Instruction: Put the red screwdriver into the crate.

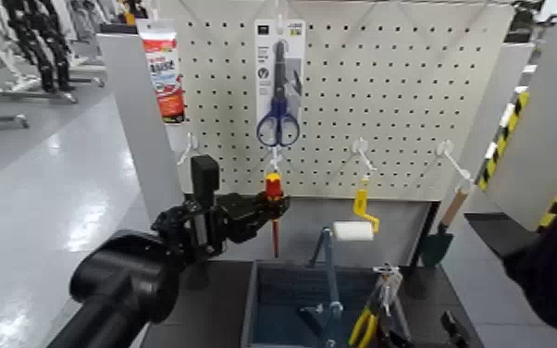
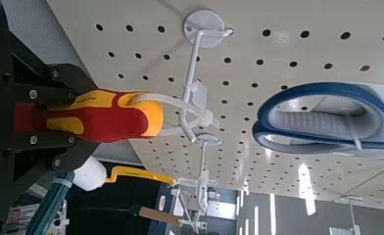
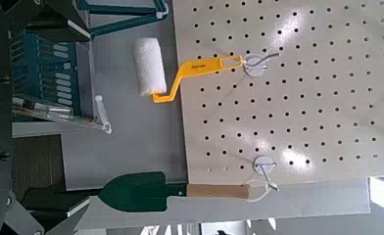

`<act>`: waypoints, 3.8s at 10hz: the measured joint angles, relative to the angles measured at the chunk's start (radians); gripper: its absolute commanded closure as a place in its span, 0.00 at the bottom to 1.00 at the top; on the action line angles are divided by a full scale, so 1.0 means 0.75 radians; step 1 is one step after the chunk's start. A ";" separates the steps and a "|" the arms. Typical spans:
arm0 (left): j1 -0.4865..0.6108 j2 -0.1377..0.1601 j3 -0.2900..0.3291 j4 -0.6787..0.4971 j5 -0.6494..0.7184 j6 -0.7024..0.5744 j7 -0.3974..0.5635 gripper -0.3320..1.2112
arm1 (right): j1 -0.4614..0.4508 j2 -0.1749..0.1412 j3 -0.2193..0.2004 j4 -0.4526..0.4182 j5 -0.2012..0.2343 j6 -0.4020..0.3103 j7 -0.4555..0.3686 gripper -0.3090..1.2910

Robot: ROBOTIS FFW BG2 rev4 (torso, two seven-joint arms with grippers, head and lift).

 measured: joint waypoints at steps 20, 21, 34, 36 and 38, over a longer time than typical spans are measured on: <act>0.311 0.016 -0.028 -0.220 0.271 0.203 0.073 0.96 | 0.002 0.005 0.003 0.002 -0.002 0.004 0.000 0.28; 0.309 0.013 -0.047 -0.190 0.297 0.191 0.079 0.96 | 0.002 0.006 0.004 0.004 -0.003 0.003 0.000 0.28; 0.428 0.029 0.051 -0.385 0.275 0.153 0.450 0.30 | 0.002 0.002 -0.002 0.009 -0.020 -0.007 0.002 0.28; 0.500 0.028 0.112 -0.503 0.096 0.068 0.530 0.30 | 0.003 0.002 -0.004 0.007 -0.020 -0.007 0.002 0.28; 0.578 0.021 0.161 -0.591 -0.059 -0.002 0.586 0.30 | 0.006 0.002 -0.007 0.006 -0.020 -0.011 0.002 0.28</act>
